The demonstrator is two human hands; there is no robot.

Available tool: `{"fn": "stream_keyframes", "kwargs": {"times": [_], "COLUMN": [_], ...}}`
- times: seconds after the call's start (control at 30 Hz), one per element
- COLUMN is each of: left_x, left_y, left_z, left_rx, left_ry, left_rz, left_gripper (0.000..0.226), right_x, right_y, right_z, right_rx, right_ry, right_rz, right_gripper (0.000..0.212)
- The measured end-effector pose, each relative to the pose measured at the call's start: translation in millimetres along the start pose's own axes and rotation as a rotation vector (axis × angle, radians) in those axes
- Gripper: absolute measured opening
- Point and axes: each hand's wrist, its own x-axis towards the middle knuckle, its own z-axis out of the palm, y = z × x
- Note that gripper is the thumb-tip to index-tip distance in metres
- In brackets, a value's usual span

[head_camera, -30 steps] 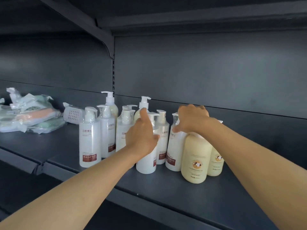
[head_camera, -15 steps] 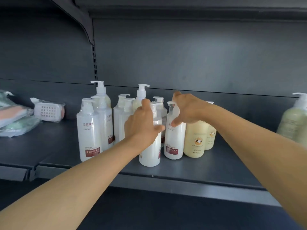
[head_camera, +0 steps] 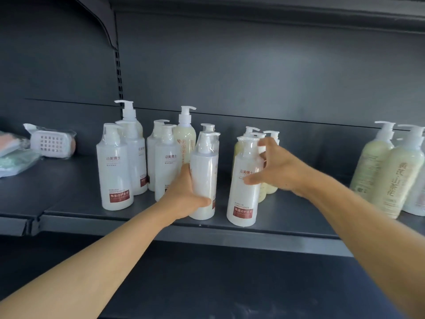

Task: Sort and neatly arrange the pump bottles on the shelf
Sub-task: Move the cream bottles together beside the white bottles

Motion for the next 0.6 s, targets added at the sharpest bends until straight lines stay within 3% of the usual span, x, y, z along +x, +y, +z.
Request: {"fn": "stream_keyframes", "kwargs": {"times": [0.33,0.6], "left_x": [-8,-8], "left_y": [5,26], "left_z": [15,38], "left_rx": [0.007,-0.067], "left_ry": [0.138,-0.03], "left_rz": [-0.003,0.064], "left_gripper": [0.07,0.068], "right_x": [-22,-41], "right_y": [48,69], "right_z": [63,31], "right_rx": [0.232,0.211], "right_ry": [0.052,0.171], "right_rz": [0.05,0.162], "right_gripper": [0.064,0.06]}}
